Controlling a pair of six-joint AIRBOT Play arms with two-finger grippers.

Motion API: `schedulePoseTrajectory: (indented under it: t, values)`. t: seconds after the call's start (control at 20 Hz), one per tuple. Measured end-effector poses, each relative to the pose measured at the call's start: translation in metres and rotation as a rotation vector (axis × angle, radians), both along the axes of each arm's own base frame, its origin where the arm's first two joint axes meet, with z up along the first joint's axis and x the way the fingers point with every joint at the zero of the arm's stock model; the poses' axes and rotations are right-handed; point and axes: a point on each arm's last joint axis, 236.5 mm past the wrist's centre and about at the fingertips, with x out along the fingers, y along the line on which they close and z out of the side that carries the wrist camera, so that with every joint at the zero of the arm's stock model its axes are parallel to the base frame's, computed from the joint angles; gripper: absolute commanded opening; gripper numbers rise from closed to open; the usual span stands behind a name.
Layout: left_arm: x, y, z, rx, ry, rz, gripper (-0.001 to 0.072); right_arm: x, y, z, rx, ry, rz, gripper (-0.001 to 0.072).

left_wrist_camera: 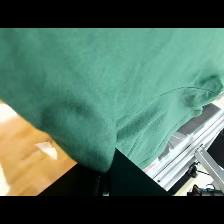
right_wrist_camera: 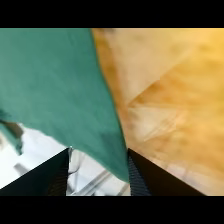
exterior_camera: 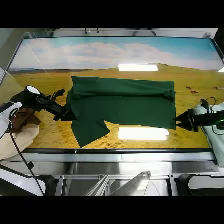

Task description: Fold the shirts.

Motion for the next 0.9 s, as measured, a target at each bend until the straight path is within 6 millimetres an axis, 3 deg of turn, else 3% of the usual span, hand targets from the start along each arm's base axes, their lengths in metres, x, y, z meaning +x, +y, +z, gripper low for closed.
schedulePoseTrajectory:
  t: [0.05, 0.15, 0.2, 0.35, 0.65, 0.9]
  values:
    - [-0.001, -0.002, 0.001, -0.007, 0.003, -0.002, 0.0029, -0.001, 0.008, -0.003, 0.018, 0.012, 0.011, 0.0313]
    - [-0.002, -0.003, 0.001, -0.009, 0.005, -0.005, 0.0029, -0.003, 0.022, -0.007, 0.043, 0.016, 0.048, 0.0269]
    - [-0.002, -0.003, 0.001, -0.009, 0.006, -0.006, 0.0029, -0.001, 0.028, -0.007, 0.054, 0.003, 0.059, 0.0137]
    - [-0.005, -0.004, 0.002, -0.015, 0.013, -0.013, 0.0029, 0.014, 0.03, -0.005, 0.056, -0.051, 0.041, 0.0024]
    - [-0.028, -0.008, 0.017, -0.071, 0.094, -0.076, 0.0029, 0.016, 0.016, 0.024, 0.122, -0.107, 0.003, 0.0022]
    - [-0.053, -0.01, 0.039, -0.123, 0.206, -0.132, 0.0027, -0.01, -0.001, 0.031, 0.127, -0.031, 0.004, 0.0022]
